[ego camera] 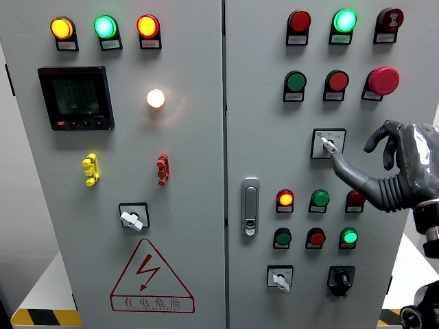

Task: Rotate and turn off gray switch
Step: 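Bring the right hand's fingers onto the white rotary switch knob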

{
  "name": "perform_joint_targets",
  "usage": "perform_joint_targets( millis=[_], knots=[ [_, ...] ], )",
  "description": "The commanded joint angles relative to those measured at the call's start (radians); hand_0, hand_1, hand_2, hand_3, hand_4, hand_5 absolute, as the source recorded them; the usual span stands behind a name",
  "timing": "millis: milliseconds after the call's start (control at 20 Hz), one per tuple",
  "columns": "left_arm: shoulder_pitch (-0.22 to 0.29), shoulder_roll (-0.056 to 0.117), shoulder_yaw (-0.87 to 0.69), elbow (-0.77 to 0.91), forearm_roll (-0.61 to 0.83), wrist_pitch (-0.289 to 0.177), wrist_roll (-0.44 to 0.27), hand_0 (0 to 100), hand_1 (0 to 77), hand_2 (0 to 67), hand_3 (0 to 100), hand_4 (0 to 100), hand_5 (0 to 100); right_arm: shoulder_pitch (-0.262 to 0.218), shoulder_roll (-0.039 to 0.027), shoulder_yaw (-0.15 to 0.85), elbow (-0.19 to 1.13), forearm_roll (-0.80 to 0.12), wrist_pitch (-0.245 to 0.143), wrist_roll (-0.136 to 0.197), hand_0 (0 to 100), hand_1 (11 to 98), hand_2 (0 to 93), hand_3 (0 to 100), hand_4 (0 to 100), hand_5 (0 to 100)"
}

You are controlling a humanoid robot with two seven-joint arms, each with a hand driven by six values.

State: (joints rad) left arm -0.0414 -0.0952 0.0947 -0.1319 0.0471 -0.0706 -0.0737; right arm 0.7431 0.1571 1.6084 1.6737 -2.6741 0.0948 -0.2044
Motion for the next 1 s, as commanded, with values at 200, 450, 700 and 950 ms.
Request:
perform_joint_targets(
  millis=[200, 450, 700, 950],
  knots=[
    [0.000, 0.000, 0.000, 0.000, 0.000, 0.000, 0.000, 88, 0.0, 13.4, 19, 8, 11, 0.024, -0.0006, -0.012, -0.051, -0.001, -0.006, 0.000, 0, 34.2, 67.9, 98, 100, 100],
    [0.000, 0.000, 0.000, 0.000, -0.001, 0.000, 0.000, 88, 0.0, 13.4, 19, 8, 11, 0.033, -0.0006, -0.013, -0.081, -0.001, -0.015, 0.000, 0, 33.7, 67.8, 98, 100, 100],
    [0.000, 0.000, 0.000, 0.000, -0.001, 0.000, 0.000, 89, 0.0, 13.3, 19, 8, 11, 0.042, 0.0009, -0.027, -0.101, -0.001, -0.018, 0.002, 0, 33.5, 67.7, 98, 100, 100],
    [0.000, 0.000, 0.000, 0.000, 0.000, 0.000, 0.000, 89, 0.0, 13.4, 19, 8, 11, 0.055, 0.0009, -0.034, -0.118, -0.001, -0.018, 0.002, 0, 33.4, 67.7, 98, 100, 100]
  ],
)
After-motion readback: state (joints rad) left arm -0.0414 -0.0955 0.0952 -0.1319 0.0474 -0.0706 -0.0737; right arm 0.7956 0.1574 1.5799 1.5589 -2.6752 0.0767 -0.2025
